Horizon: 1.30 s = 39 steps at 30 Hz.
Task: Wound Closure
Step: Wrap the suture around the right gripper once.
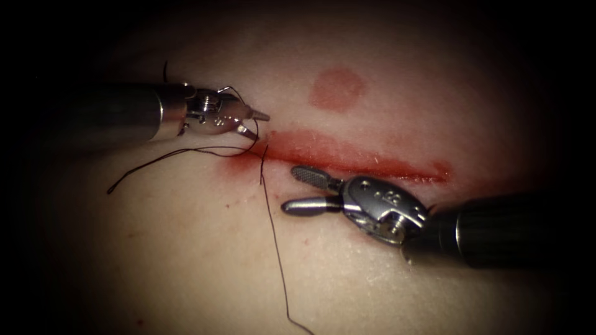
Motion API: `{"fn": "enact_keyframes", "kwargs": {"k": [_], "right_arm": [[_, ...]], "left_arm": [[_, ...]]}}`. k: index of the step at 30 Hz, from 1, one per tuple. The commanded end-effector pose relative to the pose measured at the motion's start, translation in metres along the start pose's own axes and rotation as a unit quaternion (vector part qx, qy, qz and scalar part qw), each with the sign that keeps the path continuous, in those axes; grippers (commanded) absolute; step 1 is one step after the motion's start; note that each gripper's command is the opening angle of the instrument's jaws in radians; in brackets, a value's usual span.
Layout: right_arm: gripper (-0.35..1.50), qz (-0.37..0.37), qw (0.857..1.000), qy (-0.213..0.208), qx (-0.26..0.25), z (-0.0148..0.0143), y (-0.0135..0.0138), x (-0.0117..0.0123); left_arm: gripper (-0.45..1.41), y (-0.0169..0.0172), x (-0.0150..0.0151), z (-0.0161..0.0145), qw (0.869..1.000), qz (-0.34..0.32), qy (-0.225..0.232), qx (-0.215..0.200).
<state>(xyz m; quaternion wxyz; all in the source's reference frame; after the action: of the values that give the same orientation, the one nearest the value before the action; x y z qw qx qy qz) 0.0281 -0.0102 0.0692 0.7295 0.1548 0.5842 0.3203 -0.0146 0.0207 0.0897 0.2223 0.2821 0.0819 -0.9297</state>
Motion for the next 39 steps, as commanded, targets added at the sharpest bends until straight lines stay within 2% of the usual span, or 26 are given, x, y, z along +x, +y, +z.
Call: {"fn": "enact_keyframes", "kwargs": {"k": [1, 4, 8, 13, 15, 19, 21, 26, 31, 39], "right_arm": [[1.01, 0.001, 1.0, 0.0, 0.001, 0.0005, -0.0002, -0.0008], [1.01, 0.001, 1.0, 0.0, 0.001, 0.0005, -0.0002, -0.0008], [1.01, 0.001, 1.0, 0.001, 0.001, 0.0005, -0.0002, -0.0009], [1.01, 0.001, 1.0, 0.001, 0.0, 0.0004, -0.0002, -0.0009], [1.01, 0.001, 1.0, 0.001, 0.0, 0.0004, -0.0002, -0.0009], [1.01, 0.002, 1.0, 0.001, -0.002, 0.0008, -0.0002, -0.0008], [1.03, 0.002, 1.0, 0.002, -0.005, 0.0013, -0.0002, -0.0008], [1.06, 0.004, 1.0, 0.002, 0.003, 0.0028, -0.0002, -0.0004], [0.93, 0.007, 1.0, 0.005, 0.023, 0.0047, -0.0001, 0.0], [0.98, 0.008, 0.999, -0.008, 0.041, 0.009, 0.0002, -0.0004]], "left_arm": [[0.05, -0.0003, 0.0001, 0.0006, 1.0, 0.0, 0.001, 0.0], [-0.35, -0.0002, 0.0001, 0.0004, 1.0, 0.009, 0.001, -0.001], [-0.35, -0.0006, 0.0001, 0.0, 1.0, 0.002, 0.013, 0.018], [-0.35, -0.0025, 0.0001, -0.0025, 0.992, -0.039, 0.059, 0.106], [-0.35, -0.0036, 0.0002, -0.0039, 0.988, -0.053, 0.071, 0.123], [-0.35, -0.008, 0.0011, -0.0089, 0.984, -0.092, 0.102, 0.114], [-0.35, -0.0104, 0.0019, -0.0119, 0.973, -0.137, 0.142, 0.121], [-0.35, -0.0145, 0.003, -0.0171, 0.955, -0.172, 0.19, 0.146], [-0.35, -0.0168, 0.0031, -0.0208, 0.945, -0.185, 0.211, 0.17], [-0.35, -0.0185, 0.0019, -0.0269, 0.928, -0.206, 0.242, 0.192]]}}
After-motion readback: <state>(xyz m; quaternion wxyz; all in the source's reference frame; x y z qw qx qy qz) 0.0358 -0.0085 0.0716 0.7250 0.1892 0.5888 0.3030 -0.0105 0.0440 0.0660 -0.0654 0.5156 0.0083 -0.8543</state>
